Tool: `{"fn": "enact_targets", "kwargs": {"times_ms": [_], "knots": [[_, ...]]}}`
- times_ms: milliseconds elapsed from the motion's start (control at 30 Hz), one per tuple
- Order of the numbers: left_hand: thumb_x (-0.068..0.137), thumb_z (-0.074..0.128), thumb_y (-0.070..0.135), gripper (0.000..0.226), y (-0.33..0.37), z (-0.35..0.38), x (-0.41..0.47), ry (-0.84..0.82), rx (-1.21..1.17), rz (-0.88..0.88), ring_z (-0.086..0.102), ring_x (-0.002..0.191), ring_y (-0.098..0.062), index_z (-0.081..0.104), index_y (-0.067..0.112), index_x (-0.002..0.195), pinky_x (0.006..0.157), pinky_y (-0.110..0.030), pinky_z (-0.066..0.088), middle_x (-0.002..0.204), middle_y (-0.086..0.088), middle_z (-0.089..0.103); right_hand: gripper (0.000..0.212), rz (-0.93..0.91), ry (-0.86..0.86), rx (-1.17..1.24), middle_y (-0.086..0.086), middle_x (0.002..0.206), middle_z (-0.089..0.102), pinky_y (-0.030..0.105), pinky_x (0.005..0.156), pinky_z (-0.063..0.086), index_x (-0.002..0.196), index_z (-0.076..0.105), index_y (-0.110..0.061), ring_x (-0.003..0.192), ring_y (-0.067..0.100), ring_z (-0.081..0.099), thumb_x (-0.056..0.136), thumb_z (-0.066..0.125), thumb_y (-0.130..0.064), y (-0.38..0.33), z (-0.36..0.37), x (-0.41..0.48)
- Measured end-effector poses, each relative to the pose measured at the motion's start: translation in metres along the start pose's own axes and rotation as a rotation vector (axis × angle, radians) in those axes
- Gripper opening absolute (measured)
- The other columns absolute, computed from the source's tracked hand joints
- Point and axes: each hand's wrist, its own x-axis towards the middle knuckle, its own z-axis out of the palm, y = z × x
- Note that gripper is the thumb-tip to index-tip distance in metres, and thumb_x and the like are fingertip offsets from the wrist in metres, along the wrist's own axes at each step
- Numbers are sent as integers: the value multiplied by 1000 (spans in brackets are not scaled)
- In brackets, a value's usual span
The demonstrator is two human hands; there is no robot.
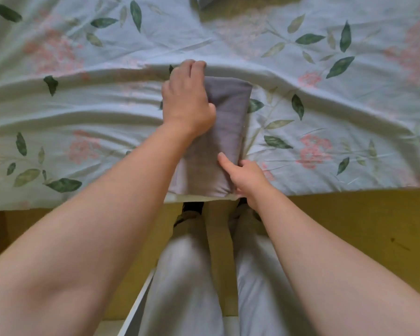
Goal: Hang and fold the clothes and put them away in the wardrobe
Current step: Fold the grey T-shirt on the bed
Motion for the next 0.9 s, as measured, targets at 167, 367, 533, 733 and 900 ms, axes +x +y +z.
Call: {"fn": "enact_targets", "kwargs": {"times_ms": [167,367,533,733,900], "knots": [[72,61,42,76,5,1,56,-420,225,196,47,132,-32,46,26,145,106,-48,39,143,-8,53,67,-2,-31,17,-4,110,72,28,77,53,118,67,-17,96,14,68,72,79,-64,3,6,-3],[60,80,69,79,-12,-1,83,-588,474,230,55,109,-35,56,31,126,96,-46,43,122,-8,56,55,197,-267,361,-3,106,77,38,87,59,121,66,-18,100,17,73,73,90,-30,30,12,-21],[62,81,70,68,-14,-19,69,-742,492,158,60,79,-27,72,20,107,78,-35,46,90,-3,65,25,283,-139,768,1,105,75,33,80,51,109,69,-20,91,17,68,86,78,-16,55,14,-58],[66,92,41,43,-6,-99,4,-800,-92,-30,72,87,-21,74,25,101,87,-39,58,95,2,75,35,215,-28,1146,11,120,73,43,97,54,128,66,-12,109,27,71,93,63,-15,29,-16,-141],[64,89,32,41,37,-200,-76,-905,-517,-144,77,78,-21,75,16,98,60,-27,59,94,-8,79,39,102,92,1164,13,117,74,43,90,57,123,71,-10,105,33,72,94,63,-34,-2,-71,-245]]}}
